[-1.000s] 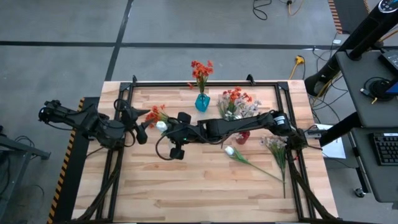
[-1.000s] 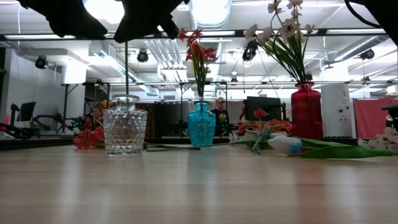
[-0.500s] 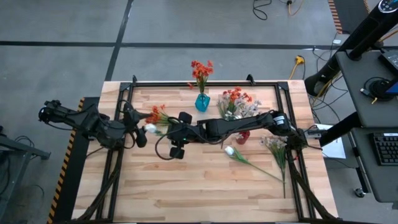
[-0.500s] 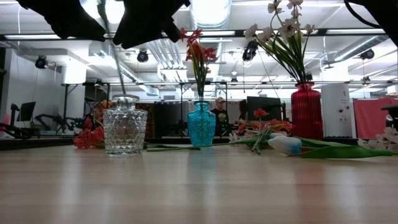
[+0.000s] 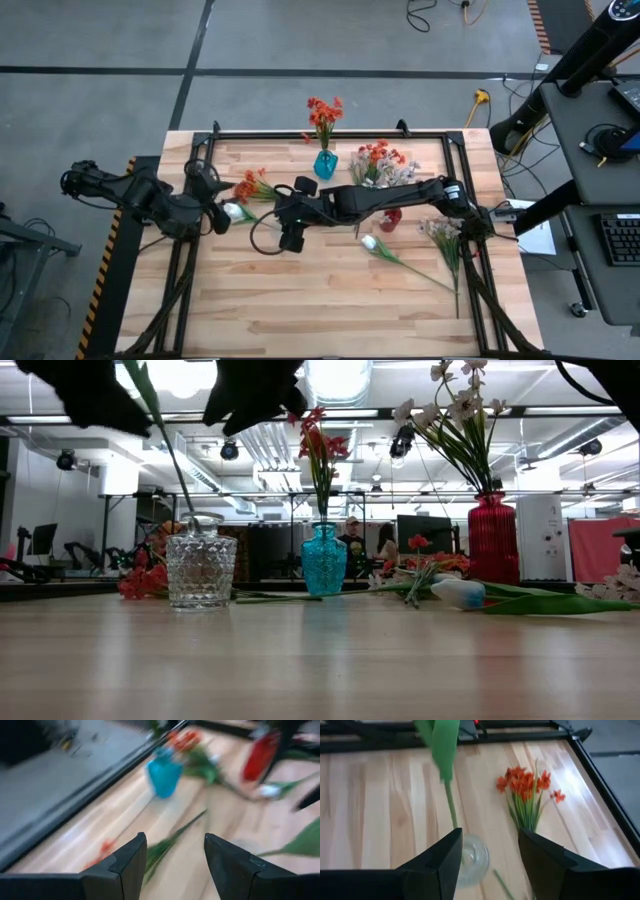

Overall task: Sort flowers into vase by color
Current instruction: Put the bottom white flowers into the red vase

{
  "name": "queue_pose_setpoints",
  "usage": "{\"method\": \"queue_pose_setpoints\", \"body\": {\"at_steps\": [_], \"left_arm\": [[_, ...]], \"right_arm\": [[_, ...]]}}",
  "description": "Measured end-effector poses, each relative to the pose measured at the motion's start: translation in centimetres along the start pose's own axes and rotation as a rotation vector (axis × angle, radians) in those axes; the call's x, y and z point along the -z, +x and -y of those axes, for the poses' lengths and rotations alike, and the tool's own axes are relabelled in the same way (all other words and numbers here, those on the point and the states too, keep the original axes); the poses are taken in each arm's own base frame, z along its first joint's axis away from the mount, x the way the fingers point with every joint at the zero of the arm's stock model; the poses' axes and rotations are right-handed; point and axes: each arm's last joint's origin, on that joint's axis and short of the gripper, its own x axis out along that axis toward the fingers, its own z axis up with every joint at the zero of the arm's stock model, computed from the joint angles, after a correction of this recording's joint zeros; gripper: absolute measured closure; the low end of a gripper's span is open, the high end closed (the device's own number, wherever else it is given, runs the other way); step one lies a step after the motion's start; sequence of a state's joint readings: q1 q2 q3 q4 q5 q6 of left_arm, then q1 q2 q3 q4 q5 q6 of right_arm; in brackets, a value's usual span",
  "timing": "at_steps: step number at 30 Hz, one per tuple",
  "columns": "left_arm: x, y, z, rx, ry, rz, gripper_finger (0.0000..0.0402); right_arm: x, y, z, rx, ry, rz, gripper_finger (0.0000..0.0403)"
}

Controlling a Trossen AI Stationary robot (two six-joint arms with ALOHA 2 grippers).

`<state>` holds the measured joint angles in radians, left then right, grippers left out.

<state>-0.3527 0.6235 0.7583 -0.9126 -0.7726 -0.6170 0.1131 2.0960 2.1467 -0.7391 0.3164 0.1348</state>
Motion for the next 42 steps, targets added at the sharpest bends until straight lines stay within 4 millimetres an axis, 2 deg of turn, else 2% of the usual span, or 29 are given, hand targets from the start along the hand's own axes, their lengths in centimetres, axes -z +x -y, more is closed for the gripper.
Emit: {"method": "queue_pose_setpoints", "body": {"at_steps": [6, 12, 17, 21, 25, 29, 34, 42], "left_arm": [[1.7, 0.0, -1.3, -0.142, -0.071, -0.112, 0.0219], [1.7, -0.1, -1.5, -0.146, -0.091, -0.113, 0.0219], [1.3, -0.5, -1.8, -0.15, -0.102, -0.083, 0.0219], [0.5, -1.4, -2.2, -0.159, -0.1, -0.063, 0.0219], [-1.3, -2.9, -2.9, -0.161, -0.12, -0.025, 0.0219], [-3.1, -4.4, -3.6, -0.159, -0.128, 0.039, 0.0219], [-4.6, -5.6, -4.0, -0.124, -0.17, 0.083, 0.0219], [-4.9, -5.7, -3.7, -0.099, -0.159, 0.091, 0.0219]], "right_arm": [[-0.1, -2.0, 0.5, 0.006, -0.006, -0.098, 0.0222], [0.5, -4.1, 0.8, 0.025, -0.018, -0.243, 0.0223], [0.6, -6.3, -0.4, 0.011, -0.051, -0.303, 0.0223], [0.5, -9.2, -1.5, -0.058, -0.048, -0.287, 0.0223], [0.4, -13.0, -2.5, -0.123, -0.007, -0.249, 0.0225], [1.7, -15.5, -4.6, -0.176, -0.042, -0.314, 0.023], [4.2, -18.0, -8.2, -0.211, -0.093, -0.421, 0.0236], [7.8, -21.1, -13.4, -0.171, -0.126, -0.404, 0.0227]]}}
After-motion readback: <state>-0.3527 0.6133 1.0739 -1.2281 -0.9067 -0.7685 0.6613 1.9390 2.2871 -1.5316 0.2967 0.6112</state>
